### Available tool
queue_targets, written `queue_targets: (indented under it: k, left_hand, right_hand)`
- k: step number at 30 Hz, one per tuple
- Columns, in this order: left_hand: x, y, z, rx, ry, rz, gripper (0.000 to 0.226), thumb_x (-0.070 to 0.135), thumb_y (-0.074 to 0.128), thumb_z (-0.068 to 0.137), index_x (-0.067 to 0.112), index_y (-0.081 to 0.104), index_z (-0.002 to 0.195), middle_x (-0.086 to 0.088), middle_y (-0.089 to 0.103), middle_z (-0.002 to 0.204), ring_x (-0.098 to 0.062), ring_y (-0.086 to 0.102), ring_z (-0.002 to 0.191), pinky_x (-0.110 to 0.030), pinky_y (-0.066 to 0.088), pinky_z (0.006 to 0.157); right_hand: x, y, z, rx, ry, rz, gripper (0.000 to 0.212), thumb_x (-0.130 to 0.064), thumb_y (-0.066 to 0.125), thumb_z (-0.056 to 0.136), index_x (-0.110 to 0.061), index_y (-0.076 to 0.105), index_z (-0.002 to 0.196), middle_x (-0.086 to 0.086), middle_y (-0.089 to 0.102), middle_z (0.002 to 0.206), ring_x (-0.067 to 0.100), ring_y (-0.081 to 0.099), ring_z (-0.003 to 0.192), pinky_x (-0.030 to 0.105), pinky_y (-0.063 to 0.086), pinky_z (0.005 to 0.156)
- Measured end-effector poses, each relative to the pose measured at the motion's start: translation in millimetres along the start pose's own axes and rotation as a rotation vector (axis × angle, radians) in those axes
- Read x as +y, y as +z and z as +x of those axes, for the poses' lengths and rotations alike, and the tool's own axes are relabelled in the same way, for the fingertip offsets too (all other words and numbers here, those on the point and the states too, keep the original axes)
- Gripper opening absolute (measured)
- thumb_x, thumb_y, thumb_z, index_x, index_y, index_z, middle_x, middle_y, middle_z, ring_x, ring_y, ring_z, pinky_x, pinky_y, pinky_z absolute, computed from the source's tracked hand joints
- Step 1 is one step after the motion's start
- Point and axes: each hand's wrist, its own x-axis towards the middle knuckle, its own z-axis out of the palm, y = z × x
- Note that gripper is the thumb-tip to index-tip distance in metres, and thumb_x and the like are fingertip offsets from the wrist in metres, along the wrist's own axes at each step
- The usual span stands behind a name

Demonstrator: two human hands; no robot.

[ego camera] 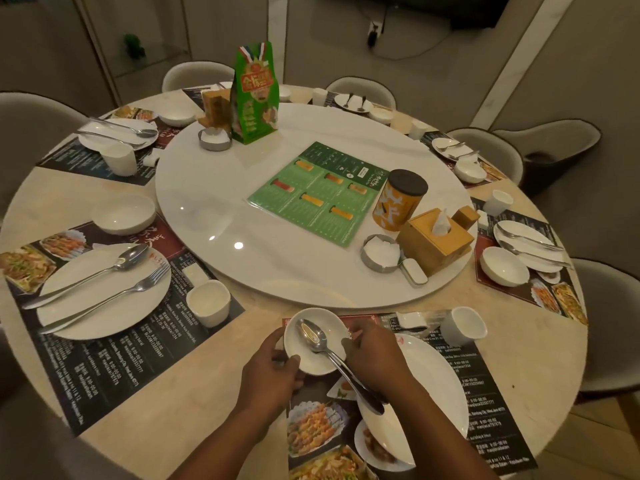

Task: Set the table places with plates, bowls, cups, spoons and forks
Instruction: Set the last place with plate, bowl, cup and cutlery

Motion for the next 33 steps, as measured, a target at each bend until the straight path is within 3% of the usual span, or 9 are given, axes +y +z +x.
queue_targets:
  k: [5, 10, 14, 18, 20, 22, 27, 30, 33]
  left_hand:
    - [0.7, -1.9, -0.9, -0.013, 0.003, 0.019, 0.053, 0.015, 0.062, 0.093, 0.037, 0.047, 0.14, -0.001, 0.064, 0.103, -0.016, 0.074, 0.069, -0.033, 0.062, 0.067]
    - [-1.6, -1.2, -7.1, 0.055, -0.06, 0.054, 0.049, 0.027, 0.059, 0.095, 0.029, 0.042, 0.141, -0.003, 0.066, 0.102, -0.018, 0.072, 0.076, -0.03, 0.06, 0.065]
    - [-10.8, 5.7, -16.0, 0.102, -0.256, -0.05, 0.029, 0.024, 0.058, 0.092, 0.021, 0.049, 0.119, -0.011, 0.069, 0.092, -0.024, 0.068, 0.077, -0.032, 0.053, 0.062]
    - [-16.4, 22.3, -29.0, 0.031, -0.411, -0.208, 0.015, 0.013, 0.055, 0.087, 0.004, 0.061, 0.096, -0.016, 0.067, 0.079, -0.027, 0.059, 0.064, -0.031, 0.044, 0.054]
    - [-12.2, 32.2, -35.5, -0.014, -0.463, -0.275, 0.011, 0.011, 0.056, 0.089, 0.001, 0.06, 0.087, -0.016, 0.065, 0.079, -0.027, 0.057, 0.069, -0.034, 0.043, 0.057]
    - [-6.9, 40.4, -39.4, -0.047, -0.501, -0.333, 0.014, 0.013, 0.057, 0.09, 0.001, 0.063, 0.089, -0.016, 0.07, 0.082, -0.028, 0.059, 0.075, -0.036, 0.048, 0.063]
    - [7.3, 63.4, -44.2, -0.095, -0.541, -0.485, 0.02, 0.021, 0.064, 0.089, 0.003, 0.071, 0.096, -0.016, 0.075, 0.083, -0.028, 0.061, 0.083, -0.034, 0.048, 0.065]
    - [12.3, 76.4, -44.7, -0.068, -0.502, -0.483, 0.021, 0.022, 0.069, 0.088, 0.004, 0.072, 0.097, -0.013, 0.076, 0.085, -0.028, 0.065, 0.083, -0.034, 0.05, 0.066]
    - [13.3, 83.8, -47.1, 0.028, -0.448, -0.444, 0.014, 0.008, 0.069, 0.085, 0.006, 0.07, 0.099, -0.017, 0.076, 0.082, -0.027, 0.071, 0.071, -0.031, 0.051, 0.055]
  right_hand:
    - [3.4, -4.9, -7.0, -0.092, 0.084, -0.052, 0.013, -0.031, 0.064, 0.088, -0.026, 0.054, 0.094, -0.006, 0.064, 0.088, 0.012, 0.062, 0.079, 0.031, 0.055, 0.07]
    - [1.8, -8.2, -9.7, -0.138, 0.097, -0.025, 0.013, -0.02, 0.065, 0.088, -0.027, 0.056, 0.095, -0.007, 0.061, 0.092, 0.013, 0.061, 0.084, 0.034, 0.057, 0.077]
    - [3.0, -8.1, -8.4, -0.136, 0.111, 0.008, 0.012, -0.021, 0.062, 0.087, -0.028, 0.057, 0.095, -0.006, 0.062, 0.096, 0.013, 0.06, 0.086, 0.038, 0.057, 0.082]
    - [1.9, -10.0, -10.7, -0.169, 0.13, 0.092, 0.019, -0.025, 0.069, 0.082, -0.027, 0.057, 0.097, -0.006, 0.061, 0.096, 0.014, 0.061, 0.087, 0.036, 0.057, 0.08]
    - [1.4, -12.0, -11.9, -0.184, 0.125, 0.11, 0.024, -0.025, 0.073, 0.078, -0.028, 0.057, 0.096, -0.005, 0.064, 0.094, 0.014, 0.063, 0.086, 0.037, 0.058, 0.079]
    - [3.2, -13.3, -12.0, -0.183, 0.104, 0.11, 0.022, -0.02, 0.073, 0.077, -0.027, 0.061, 0.095, -0.004, 0.068, 0.093, 0.015, 0.065, 0.086, 0.038, 0.058, 0.08]
    - [14.3, -47.0, -26.3, -0.045, -0.056, 0.175, 0.017, -0.016, 0.069, 0.085, -0.028, 0.072, 0.096, -0.012, 0.071, 0.088, 0.003, 0.064, 0.079, 0.019, 0.046, 0.063]
    - [44.3, -62.1, -45.7, 0.095, -0.008, 0.305, 0.018, -0.02, 0.07, 0.086, -0.036, 0.067, 0.092, -0.012, 0.068, 0.08, 0.004, 0.064, 0.072, 0.025, 0.051, 0.064]
    - [86.7, -48.9, -62.0, 0.149, 0.064, 0.223, 0.018, -0.021, 0.069, 0.087, -0.032, 0.063, 0.1, -0.011, 0.066, 0.079, 0.003, 0.06, 0.073, 0.029, 0.051, 0.07]
